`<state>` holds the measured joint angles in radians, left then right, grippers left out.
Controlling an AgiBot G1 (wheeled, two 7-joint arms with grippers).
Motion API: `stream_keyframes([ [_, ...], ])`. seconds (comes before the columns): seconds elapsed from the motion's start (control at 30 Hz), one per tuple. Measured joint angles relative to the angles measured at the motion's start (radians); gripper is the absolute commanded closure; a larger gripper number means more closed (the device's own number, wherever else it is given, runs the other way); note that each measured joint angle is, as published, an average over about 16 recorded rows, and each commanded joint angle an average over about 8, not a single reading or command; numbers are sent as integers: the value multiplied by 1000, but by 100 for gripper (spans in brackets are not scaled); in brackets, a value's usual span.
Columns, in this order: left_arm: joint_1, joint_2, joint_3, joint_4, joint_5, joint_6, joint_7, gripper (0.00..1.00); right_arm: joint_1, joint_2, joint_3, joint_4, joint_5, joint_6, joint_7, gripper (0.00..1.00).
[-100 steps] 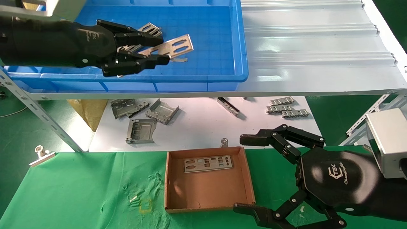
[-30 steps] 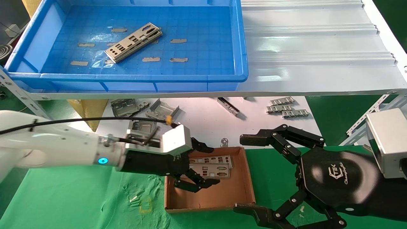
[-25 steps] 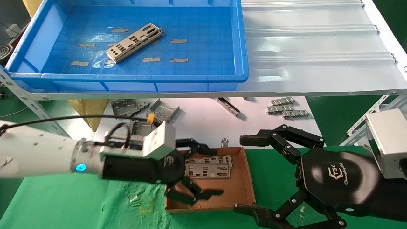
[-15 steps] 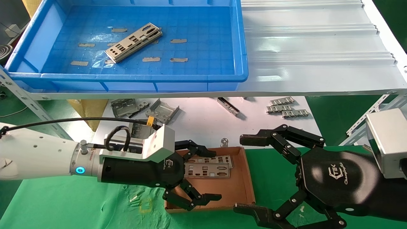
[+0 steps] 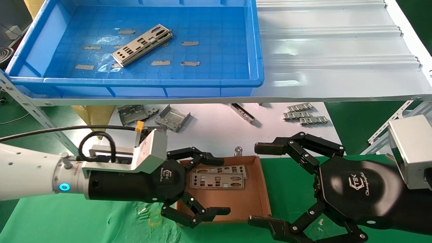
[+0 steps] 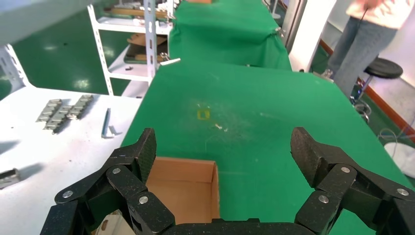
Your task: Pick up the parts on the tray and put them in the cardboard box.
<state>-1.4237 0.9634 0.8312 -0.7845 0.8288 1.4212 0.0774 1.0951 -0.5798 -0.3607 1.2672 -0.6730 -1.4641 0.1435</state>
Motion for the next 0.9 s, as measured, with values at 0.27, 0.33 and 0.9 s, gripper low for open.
stream_keyframes([
  [0.27,58,-58,-91,-82,-16,12,-44,0,0,0,0,0,0,0,0,0],
  [0.33,72,-73,-114,-103,-20,15,-55,0,0,0,0,0,0,0,0,0],
  [0.9,194,-196,-307,-278,-55,41,-147,0,0,0,0,0,0,0,0,0],
])
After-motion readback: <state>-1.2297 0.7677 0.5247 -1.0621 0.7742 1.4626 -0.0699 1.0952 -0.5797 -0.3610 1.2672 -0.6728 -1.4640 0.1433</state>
